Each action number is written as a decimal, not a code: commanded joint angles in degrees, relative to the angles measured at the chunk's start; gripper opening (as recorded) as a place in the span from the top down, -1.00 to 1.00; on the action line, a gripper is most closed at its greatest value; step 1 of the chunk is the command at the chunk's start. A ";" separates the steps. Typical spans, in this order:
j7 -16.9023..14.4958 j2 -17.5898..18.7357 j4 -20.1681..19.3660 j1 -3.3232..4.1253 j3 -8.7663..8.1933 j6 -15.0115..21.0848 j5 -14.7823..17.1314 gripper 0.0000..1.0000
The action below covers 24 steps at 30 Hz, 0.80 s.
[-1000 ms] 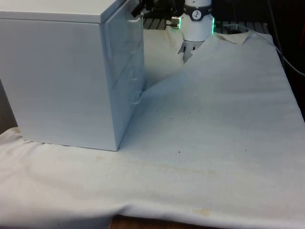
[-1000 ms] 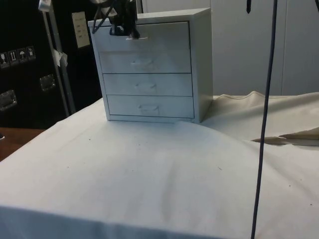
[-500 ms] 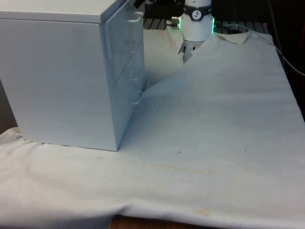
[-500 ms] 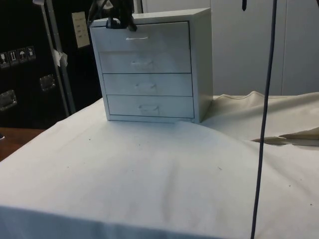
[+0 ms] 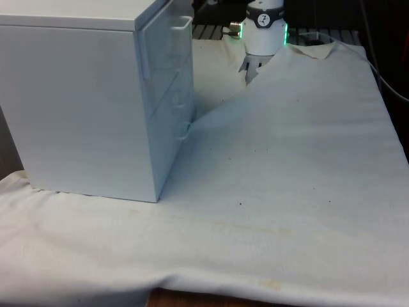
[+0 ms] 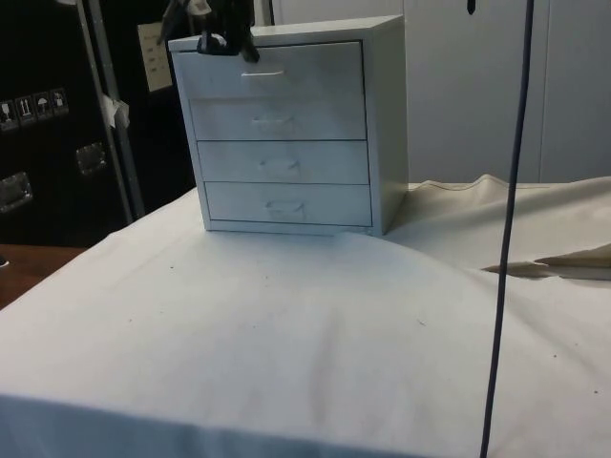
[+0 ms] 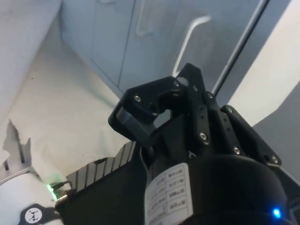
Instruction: Open the drawer, then close it.
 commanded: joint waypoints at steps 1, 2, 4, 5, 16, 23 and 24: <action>0.06 -0.11 -0.11 -0.06 0.00 0.00 0.74 1.00; 0.34 -0.86 -0.74 0.06 0.11 0.63 1.49 1.00; 0.46 -0.97 -0.92 0.06 0.11 0.69 2.23 1.00; 0.52 -1.03 -1.03 0.06 0.11 0.74 2.58 1.00; 0.86 -1.03 -1.38 0.00 0.40 0.46 6.25 1.00; 1.66 -1.38 -2.06 -0.11 1.72 1.32 9.28 1.00; 1.72 -1.38 -2.12 -0.11 1.83 1.43 9.68 1.00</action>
